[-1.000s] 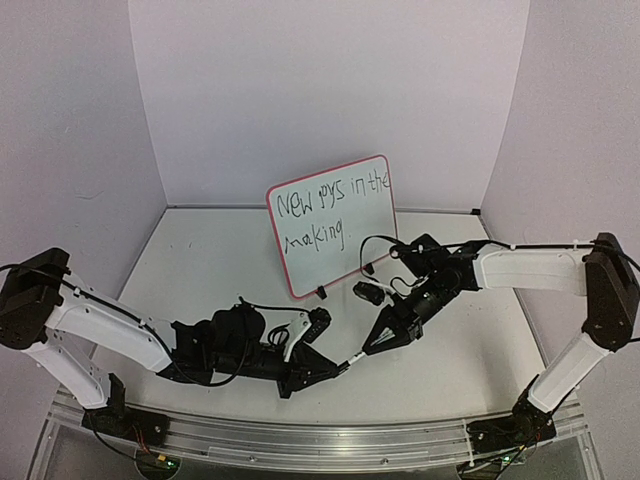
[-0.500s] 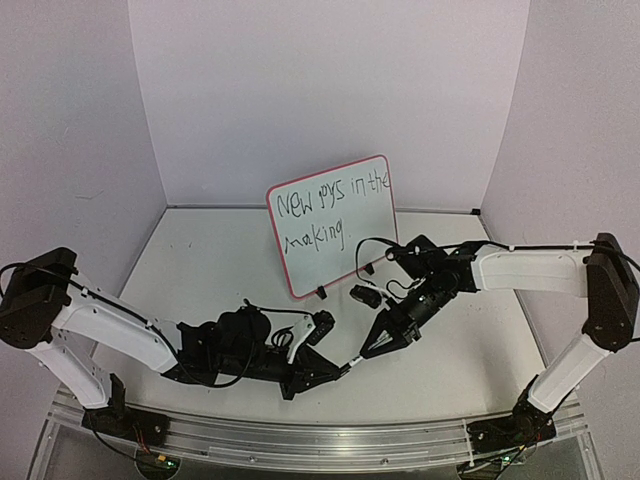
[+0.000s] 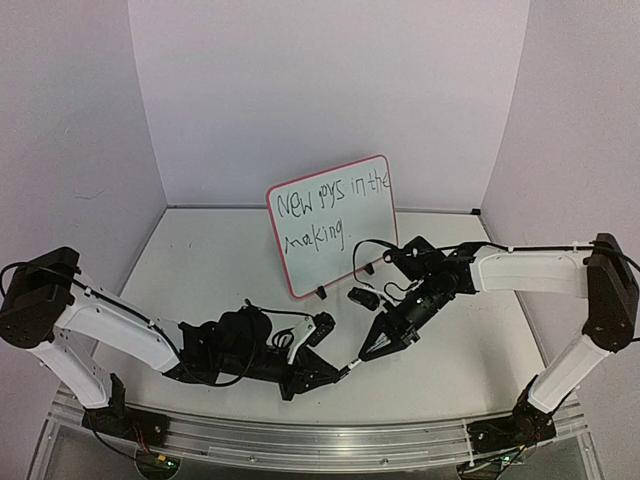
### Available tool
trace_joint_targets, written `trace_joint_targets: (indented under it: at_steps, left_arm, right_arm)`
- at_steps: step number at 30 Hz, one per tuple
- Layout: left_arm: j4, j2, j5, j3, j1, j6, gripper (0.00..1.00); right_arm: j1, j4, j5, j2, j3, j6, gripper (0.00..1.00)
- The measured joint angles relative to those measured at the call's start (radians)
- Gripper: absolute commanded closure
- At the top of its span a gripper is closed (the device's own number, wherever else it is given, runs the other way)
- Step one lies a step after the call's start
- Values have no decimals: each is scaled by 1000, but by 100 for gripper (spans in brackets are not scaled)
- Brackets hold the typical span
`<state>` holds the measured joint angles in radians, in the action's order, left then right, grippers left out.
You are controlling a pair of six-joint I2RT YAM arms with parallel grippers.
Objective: Write a sentence on the whiteboard
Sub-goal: Insert the whiteboard marker without the cap into the pen cap.
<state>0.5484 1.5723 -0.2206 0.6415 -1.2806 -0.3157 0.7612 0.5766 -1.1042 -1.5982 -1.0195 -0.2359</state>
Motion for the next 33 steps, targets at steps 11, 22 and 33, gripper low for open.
trace_joint_targets:
  at_steps: [11,22,33]
  left_arm:
    - [-17,6,-84,9,38,1,100]
    - [-51,47,-158,47,69,1,100]
    - [-50,72,-182,64,80,0,100]
  right_arm:
    - [8,-8,7,-8,-6,0,100]
    - [8,-1,28,-19,-8,-2,100]
    - [8,3,42,-23,-8,-7,100]
